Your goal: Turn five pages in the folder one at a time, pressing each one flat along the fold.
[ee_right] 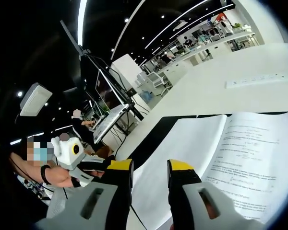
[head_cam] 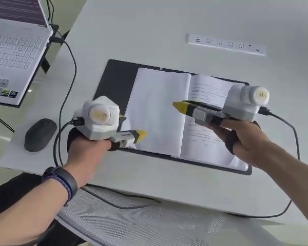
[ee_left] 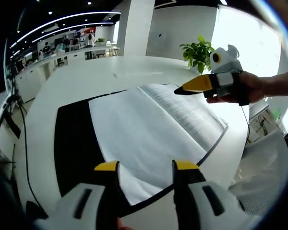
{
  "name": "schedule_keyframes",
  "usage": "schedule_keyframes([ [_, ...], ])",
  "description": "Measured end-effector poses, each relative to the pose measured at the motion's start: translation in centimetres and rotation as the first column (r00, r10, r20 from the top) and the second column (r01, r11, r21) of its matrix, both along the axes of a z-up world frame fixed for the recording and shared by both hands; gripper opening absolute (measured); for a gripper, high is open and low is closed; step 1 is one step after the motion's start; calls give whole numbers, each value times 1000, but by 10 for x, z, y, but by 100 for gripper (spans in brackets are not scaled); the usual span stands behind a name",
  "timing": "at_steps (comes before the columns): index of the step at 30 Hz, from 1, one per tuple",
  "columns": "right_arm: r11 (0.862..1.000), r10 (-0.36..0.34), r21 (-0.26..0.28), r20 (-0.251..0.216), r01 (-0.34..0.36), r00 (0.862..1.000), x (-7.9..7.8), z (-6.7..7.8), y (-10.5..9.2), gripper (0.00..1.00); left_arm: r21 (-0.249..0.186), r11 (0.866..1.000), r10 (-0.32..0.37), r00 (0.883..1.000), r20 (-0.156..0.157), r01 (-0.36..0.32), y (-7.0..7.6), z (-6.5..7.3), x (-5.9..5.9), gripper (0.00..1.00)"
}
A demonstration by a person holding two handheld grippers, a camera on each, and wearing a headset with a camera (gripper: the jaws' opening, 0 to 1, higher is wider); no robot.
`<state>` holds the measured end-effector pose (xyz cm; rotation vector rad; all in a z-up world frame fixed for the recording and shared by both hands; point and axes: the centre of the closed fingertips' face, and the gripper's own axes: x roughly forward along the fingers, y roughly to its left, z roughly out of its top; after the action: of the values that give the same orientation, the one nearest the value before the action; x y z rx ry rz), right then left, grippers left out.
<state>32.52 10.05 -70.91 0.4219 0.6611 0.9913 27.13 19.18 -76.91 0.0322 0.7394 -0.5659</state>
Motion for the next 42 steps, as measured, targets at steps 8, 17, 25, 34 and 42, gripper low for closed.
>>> schedule_keyframes([
  [8,1000,-6,-11,-7,6,1000,1,-7,-6,23,81,997,15,998,-65,-10,8,-29,-7,30],
  [17,1000,-6,-18,-35,6,999,-2,-20,-7,16,126,992,15,997,-76,-6,11,-38,-9,20],
  [25,999,5,-46,-71,-8,997,-2,-42,-3,12,172,985,13,998,-54,-3,15,-39,-7,15],
  [34,998,14,-52,-93,-19,996,0,-56,3,7,158,986,65,997,-41,-58,20,-39,-4,9],
  [42,999,-10,-48,-121,4,993,1,-72,-1,1,160,984,90,995,-31,-84,26,-40,-1,1],
])
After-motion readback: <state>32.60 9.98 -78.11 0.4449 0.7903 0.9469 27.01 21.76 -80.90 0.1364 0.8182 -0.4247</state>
